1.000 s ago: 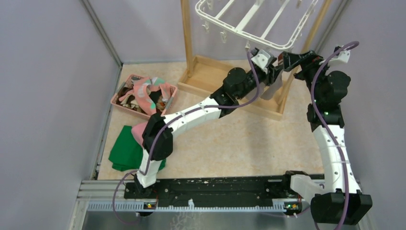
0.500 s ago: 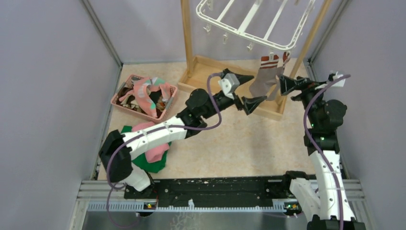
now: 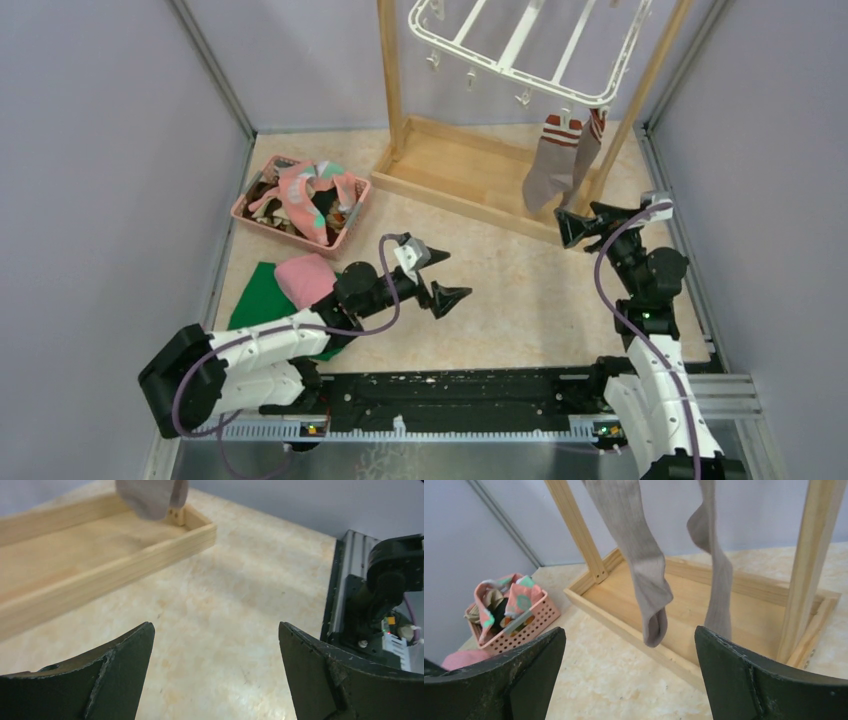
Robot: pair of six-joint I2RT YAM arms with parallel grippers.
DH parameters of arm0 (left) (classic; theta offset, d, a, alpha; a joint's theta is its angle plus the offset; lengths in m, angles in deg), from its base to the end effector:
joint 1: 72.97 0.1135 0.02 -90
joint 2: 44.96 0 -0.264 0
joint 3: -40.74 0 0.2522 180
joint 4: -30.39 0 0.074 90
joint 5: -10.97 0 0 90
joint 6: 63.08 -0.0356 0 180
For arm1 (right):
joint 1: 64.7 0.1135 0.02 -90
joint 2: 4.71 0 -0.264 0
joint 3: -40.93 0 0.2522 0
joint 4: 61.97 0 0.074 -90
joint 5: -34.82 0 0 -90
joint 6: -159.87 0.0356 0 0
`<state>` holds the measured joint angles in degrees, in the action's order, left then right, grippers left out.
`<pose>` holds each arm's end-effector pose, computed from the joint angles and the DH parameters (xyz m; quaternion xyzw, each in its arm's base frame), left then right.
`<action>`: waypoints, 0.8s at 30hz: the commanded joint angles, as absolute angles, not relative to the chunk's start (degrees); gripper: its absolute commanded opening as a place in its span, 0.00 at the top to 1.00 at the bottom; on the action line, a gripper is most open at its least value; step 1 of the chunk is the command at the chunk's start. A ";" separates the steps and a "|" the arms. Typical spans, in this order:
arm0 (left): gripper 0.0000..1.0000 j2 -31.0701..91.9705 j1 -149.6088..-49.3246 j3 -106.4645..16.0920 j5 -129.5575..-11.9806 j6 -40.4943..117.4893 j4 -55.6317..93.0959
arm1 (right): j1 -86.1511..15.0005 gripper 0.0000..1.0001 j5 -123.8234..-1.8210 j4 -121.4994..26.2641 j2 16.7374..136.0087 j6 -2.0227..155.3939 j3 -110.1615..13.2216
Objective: Clip the socks to the hanger
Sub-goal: Clamp the sock onto the hanger, then pick up the sock from the bin.
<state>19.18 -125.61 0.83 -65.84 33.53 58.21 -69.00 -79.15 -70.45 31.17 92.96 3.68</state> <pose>0.1412 -0.1983 0.2544 0.3429 0.5932 -0.4263 0.5906 0.1638 0.0022 0.2925 -0.0053 0.6495 0.2541 0.7167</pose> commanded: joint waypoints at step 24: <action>0.01 12.15 -107.36 8.19 -68.12 41.47 59.59 | -51.14 0.04 -59.75 -103.30 47.37 91.23 15.13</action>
